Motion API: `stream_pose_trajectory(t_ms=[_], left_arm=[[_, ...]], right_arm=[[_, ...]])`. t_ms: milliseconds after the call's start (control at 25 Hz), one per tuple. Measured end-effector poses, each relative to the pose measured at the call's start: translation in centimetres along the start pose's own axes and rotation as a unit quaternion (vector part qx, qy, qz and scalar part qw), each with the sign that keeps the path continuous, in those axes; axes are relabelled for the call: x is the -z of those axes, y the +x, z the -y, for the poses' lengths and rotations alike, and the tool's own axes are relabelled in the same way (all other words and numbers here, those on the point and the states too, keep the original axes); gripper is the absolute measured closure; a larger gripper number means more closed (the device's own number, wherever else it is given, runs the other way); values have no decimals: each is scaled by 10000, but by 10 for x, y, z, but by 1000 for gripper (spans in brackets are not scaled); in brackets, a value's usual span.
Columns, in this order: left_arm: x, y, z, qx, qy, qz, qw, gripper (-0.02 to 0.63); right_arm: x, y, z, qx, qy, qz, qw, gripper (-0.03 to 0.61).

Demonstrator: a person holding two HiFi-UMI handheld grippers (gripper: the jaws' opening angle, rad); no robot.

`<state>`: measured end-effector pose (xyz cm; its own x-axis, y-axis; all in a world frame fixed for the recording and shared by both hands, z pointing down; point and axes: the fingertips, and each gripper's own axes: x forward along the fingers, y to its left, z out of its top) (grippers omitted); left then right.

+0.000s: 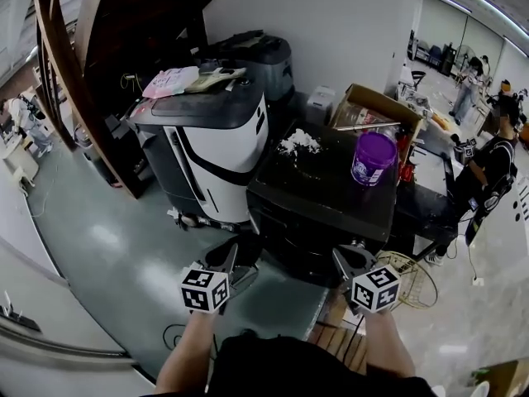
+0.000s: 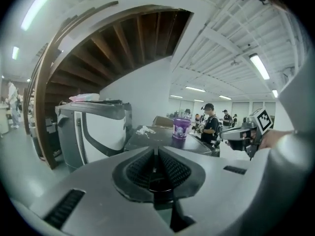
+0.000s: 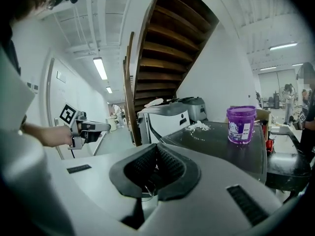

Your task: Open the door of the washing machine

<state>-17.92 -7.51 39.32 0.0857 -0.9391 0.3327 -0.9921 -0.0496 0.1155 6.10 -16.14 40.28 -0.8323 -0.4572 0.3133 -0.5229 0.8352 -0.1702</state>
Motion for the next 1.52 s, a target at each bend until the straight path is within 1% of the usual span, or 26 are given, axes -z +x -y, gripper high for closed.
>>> stream_pose_trajectory(t_ms=[80, 160, 280, 440, 520, 600, 680, 760, 880, 1120, 1520], left_arm=[[-12, 2, -7, -95, 75, 49, 9999, 574], [-29, 1, -7, -5, 63, 273, 9996, 574], [-51, -2, -6, 84, 258, 454, 9986, 578], [-71, -2, -13, 156, 474, 547, 9973, 592], [-79, -2, -21, 105, 458, 602, 9971, 595], [-84, -1, -25, 118, 316, 641, 9974, 594], [-84, 1, -21, 159, 224, 680, 9973, 595], [-84, 2, -13, 184, 255, 748, 9967, 595], [-80, 4, 2, 242, 334, 840, 9956, 595], [-57, 9, 16, 320, 266, 650, 9970, 595], [-50, 12, 31, 306, 275, 619, 9972, 595]], right_arm=[[-18, 2, -2, -14, -81, 145, 9999, 560], [-38, 2, -3, -3, -108, 332, 9994, 560], [-63, 2, -10, -69, 7, 639, 9979, 560], [-77, 3, -20, -154, -4, 790, 9968, 560], [-82, 3, -22, -134, -55, 831, 9964, 560], [-85, 0, -20, -77, -87, 883, 9960, 560], [-89, -2, -20, -34, -93, 974, 9952, 560], [-93, -5, -24, -41, -131, 1080, 9941, 561], [-96, -10, -31, -58, -316, 1185, 9924, 561], [-83, -15, -36, -106, -376, 1129, 9928, 561], [-69, -29, -33, -146, -396, 1098, 9931, 561]])
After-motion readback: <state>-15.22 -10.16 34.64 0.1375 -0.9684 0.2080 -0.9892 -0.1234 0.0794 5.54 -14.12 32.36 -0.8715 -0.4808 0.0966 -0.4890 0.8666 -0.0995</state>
